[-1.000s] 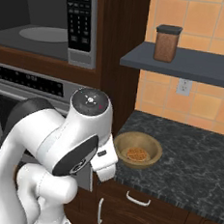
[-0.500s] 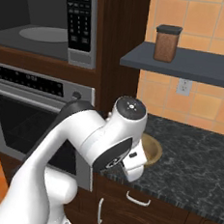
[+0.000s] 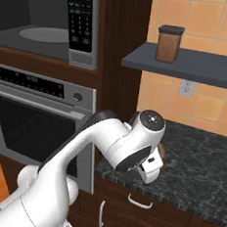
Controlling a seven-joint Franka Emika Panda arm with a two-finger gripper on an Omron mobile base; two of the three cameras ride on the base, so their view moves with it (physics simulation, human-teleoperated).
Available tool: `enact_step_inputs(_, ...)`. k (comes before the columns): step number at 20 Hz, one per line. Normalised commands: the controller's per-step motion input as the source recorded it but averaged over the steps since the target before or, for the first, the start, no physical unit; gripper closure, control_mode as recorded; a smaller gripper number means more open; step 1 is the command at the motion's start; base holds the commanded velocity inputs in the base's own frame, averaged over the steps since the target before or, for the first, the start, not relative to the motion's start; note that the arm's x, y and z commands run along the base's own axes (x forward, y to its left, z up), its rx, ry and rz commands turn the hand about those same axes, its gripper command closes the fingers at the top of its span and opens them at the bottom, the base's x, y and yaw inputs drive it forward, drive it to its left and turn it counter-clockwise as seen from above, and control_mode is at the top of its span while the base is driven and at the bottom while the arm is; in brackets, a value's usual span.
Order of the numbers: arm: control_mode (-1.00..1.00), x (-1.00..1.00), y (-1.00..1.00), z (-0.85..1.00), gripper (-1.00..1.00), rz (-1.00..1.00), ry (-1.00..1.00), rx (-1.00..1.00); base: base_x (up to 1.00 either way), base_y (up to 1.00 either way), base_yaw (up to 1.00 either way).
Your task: Open the microwave, place the bowl with waffle inside the microwave, then close the microwave door and turn it on.
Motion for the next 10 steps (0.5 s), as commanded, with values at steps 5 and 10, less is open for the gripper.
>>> enact_step_inputs(5, -1.0, 0.54, -0.14, -0.41, -1.0, 0.13, 0.04, 0.0, 0.0, 0.0, 0.0)
enact_step_inputs(10, -1.0, 0.53, -0.22, -0.34, -1.0, 0.1, 0.04, 0.05, 0.0, 0.0, 0.0)
